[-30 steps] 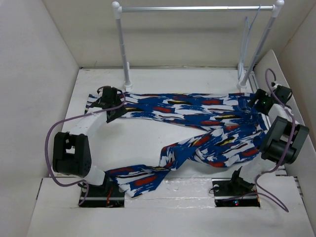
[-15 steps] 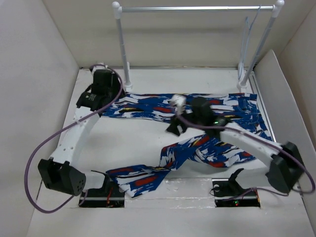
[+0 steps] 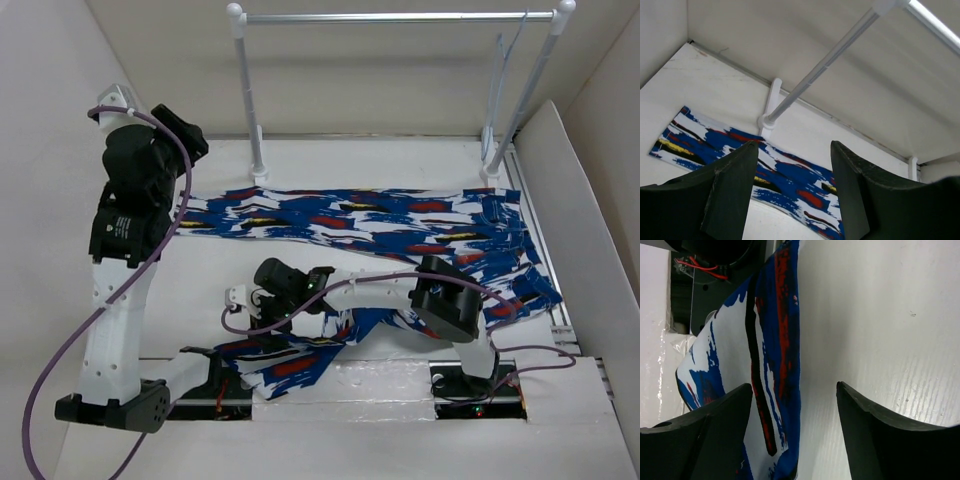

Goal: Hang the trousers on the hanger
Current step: Flatten out the trousers at the center of the board.

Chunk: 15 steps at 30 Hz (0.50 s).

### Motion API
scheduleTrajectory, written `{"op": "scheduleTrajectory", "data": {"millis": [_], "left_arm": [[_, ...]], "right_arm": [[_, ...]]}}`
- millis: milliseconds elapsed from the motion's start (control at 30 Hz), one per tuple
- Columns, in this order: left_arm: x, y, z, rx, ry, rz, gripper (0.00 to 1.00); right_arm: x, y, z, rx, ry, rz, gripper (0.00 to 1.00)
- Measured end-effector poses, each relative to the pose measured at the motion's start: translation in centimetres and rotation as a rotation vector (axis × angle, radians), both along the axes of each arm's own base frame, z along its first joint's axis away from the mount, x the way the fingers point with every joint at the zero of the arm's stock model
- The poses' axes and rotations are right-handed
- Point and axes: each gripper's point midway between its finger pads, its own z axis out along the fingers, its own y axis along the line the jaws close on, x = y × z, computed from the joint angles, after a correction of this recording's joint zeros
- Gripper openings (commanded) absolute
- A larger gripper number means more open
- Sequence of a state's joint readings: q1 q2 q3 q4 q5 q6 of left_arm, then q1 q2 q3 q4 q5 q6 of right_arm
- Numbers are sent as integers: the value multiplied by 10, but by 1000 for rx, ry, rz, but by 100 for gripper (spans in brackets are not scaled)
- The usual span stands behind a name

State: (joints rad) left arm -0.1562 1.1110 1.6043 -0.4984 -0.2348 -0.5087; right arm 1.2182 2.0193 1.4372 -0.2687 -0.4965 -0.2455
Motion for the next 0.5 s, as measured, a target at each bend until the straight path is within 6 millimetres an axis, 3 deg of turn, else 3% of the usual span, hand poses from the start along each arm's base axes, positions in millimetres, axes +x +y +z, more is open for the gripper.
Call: {"op": "scheduleTrajectory", "data": {"millis": [100, 167, 233, 367, 500], "left_arm": [[4, -1, -24, 9, 59, -2, 55], [7, -2, -41, 16, 105, -6, 55], [9, -3, -51, 22, 135, -10, 55], [9, -1, -54, 38, 147, -5, 54], [12, 6, -56, 71, 159, 27, 55]], "right_arm": [[0, -1, -3, -11, 1, -5, 57], [0, 0, -3, -11, 5, -3, 19], [0, 3, -5, -10, 17, 5, 0], [-1, 8, 0, -22, 25, 26, 0], [33, 26, 46, 63, -15, 8, 0]]}}
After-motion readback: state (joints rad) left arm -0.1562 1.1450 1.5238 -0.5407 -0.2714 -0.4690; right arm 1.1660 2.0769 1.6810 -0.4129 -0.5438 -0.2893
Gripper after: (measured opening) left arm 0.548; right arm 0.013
